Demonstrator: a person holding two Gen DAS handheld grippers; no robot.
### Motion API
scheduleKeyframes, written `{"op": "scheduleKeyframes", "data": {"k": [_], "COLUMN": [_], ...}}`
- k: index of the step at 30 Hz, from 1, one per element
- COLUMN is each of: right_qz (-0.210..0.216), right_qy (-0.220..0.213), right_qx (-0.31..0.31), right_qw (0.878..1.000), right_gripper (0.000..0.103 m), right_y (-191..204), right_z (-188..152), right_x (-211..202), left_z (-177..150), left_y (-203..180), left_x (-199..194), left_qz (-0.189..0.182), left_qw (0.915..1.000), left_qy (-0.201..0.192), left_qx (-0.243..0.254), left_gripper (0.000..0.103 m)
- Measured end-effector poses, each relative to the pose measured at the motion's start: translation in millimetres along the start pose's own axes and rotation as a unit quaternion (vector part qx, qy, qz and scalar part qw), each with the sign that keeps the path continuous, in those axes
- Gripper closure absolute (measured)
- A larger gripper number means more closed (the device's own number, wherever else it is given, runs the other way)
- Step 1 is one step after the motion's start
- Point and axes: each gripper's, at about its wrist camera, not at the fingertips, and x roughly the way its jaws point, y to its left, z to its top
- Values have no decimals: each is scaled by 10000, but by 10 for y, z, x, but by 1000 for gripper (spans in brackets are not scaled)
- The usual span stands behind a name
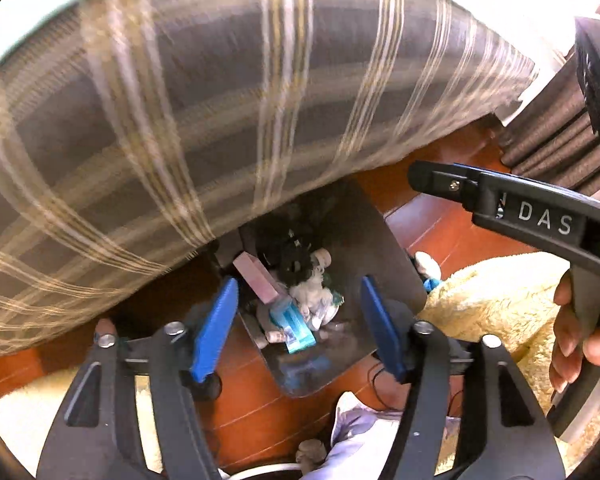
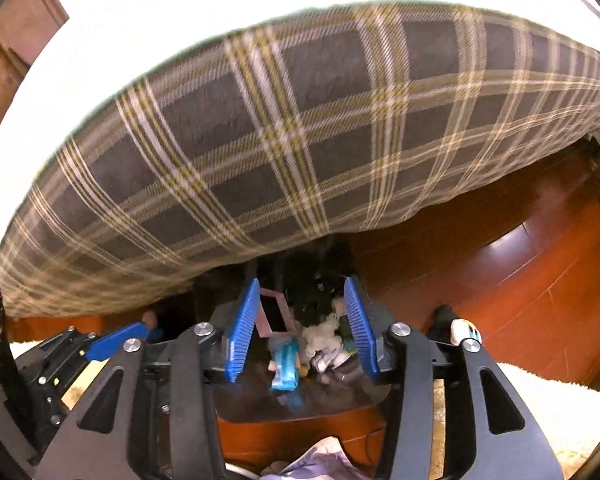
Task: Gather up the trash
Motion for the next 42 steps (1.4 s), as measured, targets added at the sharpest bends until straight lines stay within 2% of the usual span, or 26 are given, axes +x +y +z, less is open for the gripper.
{"op": "scheduleKeyframes", "data": {"k": [4, 7, 8, 10, 12, 17, 24, 35, 38, 42], "right_qz": [-76, -71, -65, -102, -188, -450, -553, -440, -387, -399], "right_qy": [-394, -666, -771, -992, -1247, -1806, -2444, -3093, -3192, -3313], "right_qx": [2, 54, 50, -27, -114, -291, -248, -416, -440, -486], "right_qw": [9992, 9977, 9970, 9950, 9919, 9821, 9678, 9490, 9459, 9414], "right_gripper": [24, 17, 16, 7, 3, 3, 3, 3, 3, 3], "right_y": [6, 29, 44, 92, 157, 303, 364, 521, 553, 581], "right_z": [58, 105, 122, 137, 151, 183, 113, -4, -31, -67], "right_x": [-303, -576, -679, -867, -1096, -1550, -2085, -2678, -2774, -2879], "left_z": [21, 47, 60, 85, 110, 142, 176, 169, 164, 133], "left_y": [51, 87, 99, 127, 157, 198, 180, -19, -39, -68], "left_x": [-316, -607, -713, -904, -1107, -1590, -2115, -2766, -2868, -2968], "left_qz": [123, 171, 201, 286, 391, 607, 618, 809, 889, 822], "left_qw": [9992, 9974, 9965, 9948, 9925, 9843, 9729, 9512, 9470, 9450], "left_qy": [-386, -699, -803, -975, -1146, -1625, -2200, -2975, -3085, -3163], "left_qx": [-1, -68, -84, -119, -174, -327, -355, -139, -130, -109], "left_gripper": [22, 9, 8, 8, 8, 8, 8, 8, 8, 8]}}
